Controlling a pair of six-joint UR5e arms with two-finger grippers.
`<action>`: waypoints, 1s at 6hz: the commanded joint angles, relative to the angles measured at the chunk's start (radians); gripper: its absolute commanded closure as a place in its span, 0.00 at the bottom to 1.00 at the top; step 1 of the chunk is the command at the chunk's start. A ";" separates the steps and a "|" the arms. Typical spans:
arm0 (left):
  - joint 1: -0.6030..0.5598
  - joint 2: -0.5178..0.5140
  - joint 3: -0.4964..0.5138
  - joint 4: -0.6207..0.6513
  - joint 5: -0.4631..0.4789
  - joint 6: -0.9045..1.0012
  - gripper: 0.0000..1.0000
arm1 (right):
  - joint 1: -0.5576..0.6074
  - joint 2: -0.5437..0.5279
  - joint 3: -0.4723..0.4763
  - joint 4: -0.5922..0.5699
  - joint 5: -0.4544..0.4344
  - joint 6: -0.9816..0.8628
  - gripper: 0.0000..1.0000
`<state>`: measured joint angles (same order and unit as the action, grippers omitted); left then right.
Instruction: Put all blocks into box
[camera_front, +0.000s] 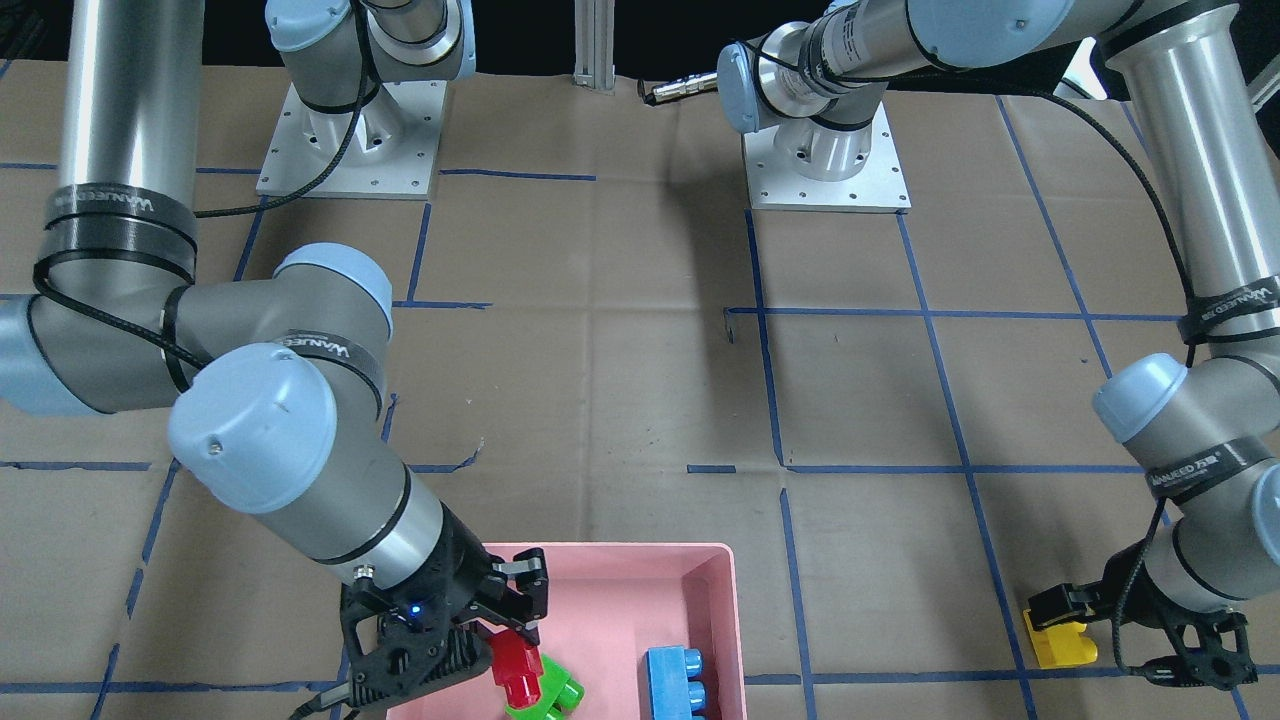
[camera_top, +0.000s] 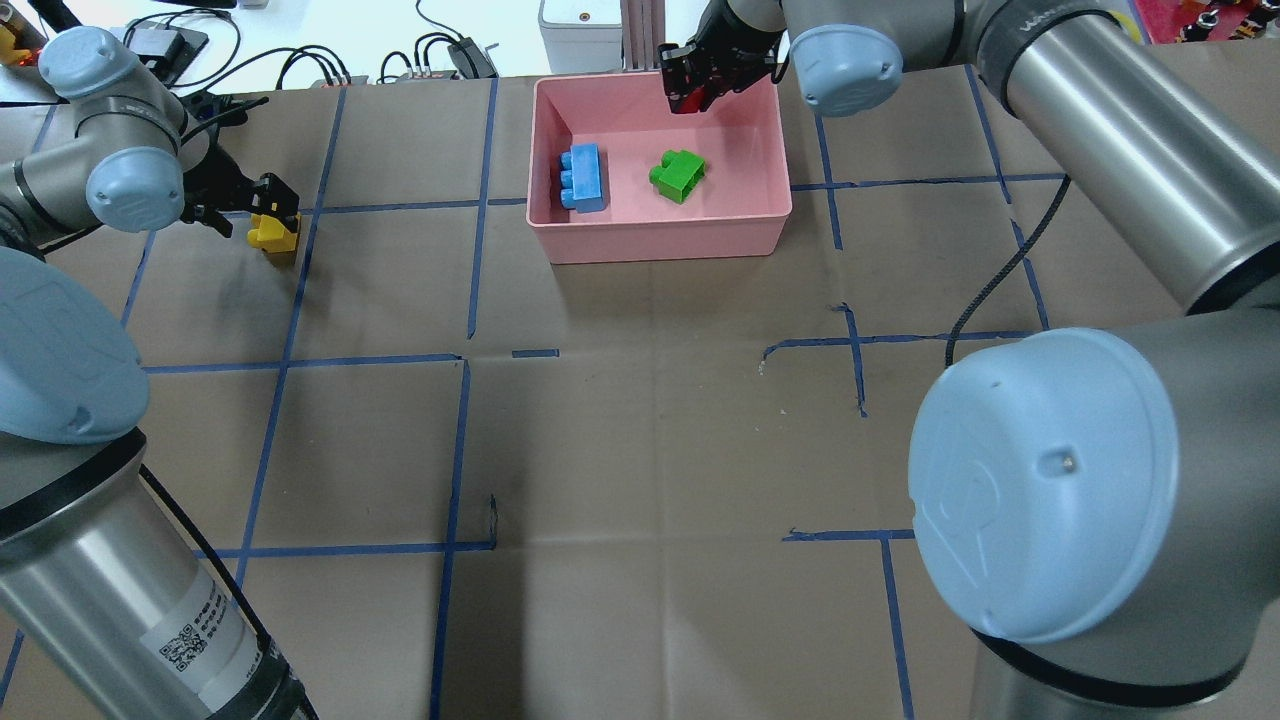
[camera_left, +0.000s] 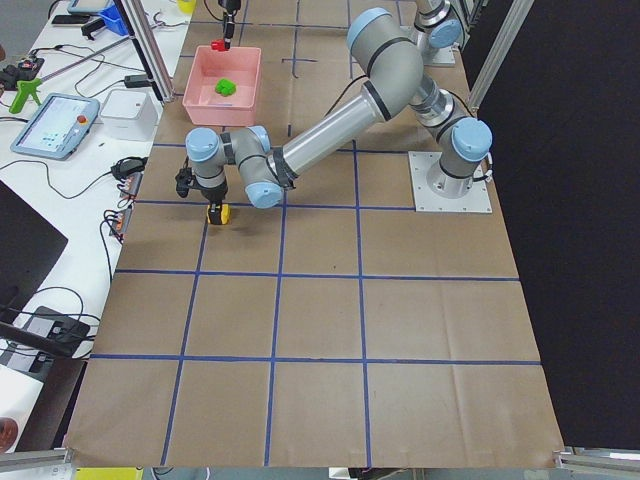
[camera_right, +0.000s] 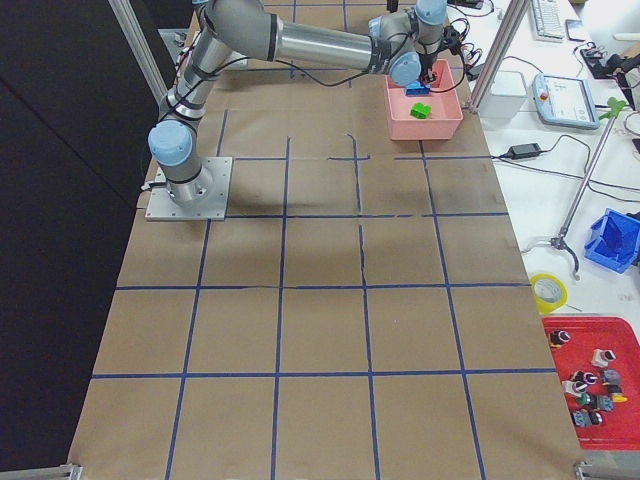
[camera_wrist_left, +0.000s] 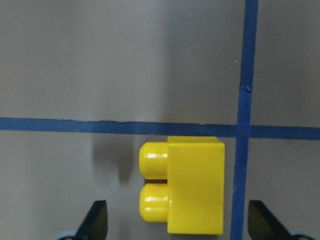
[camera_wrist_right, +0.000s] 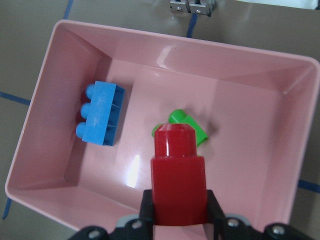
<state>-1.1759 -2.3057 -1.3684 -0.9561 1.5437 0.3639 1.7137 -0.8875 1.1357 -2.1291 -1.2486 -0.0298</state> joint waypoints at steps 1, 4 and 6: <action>0.001 -0.014 -0.006 0.022 0.000 0.007 0.01 | 0.007 0.005 0.001 -0.002 -0.015 0.018 0.01; 0.002 -0.029 0.012 0.023 -0.023 0.009 0.10 | -0.005 -0.039 0.012 0.040 -0.020 0.018 0.00; 0.004 -0.029 0.014 0.023 -0.023 0.013 0.52 | -0.038 -0.173 0.022 0.286 -0.093 0.004 0.00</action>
<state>-1.1730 -2.3345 -1.3552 -0.9326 1.5206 0.3754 1.6933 -0.9943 1.1522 -1.9491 -1.2913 -0.0201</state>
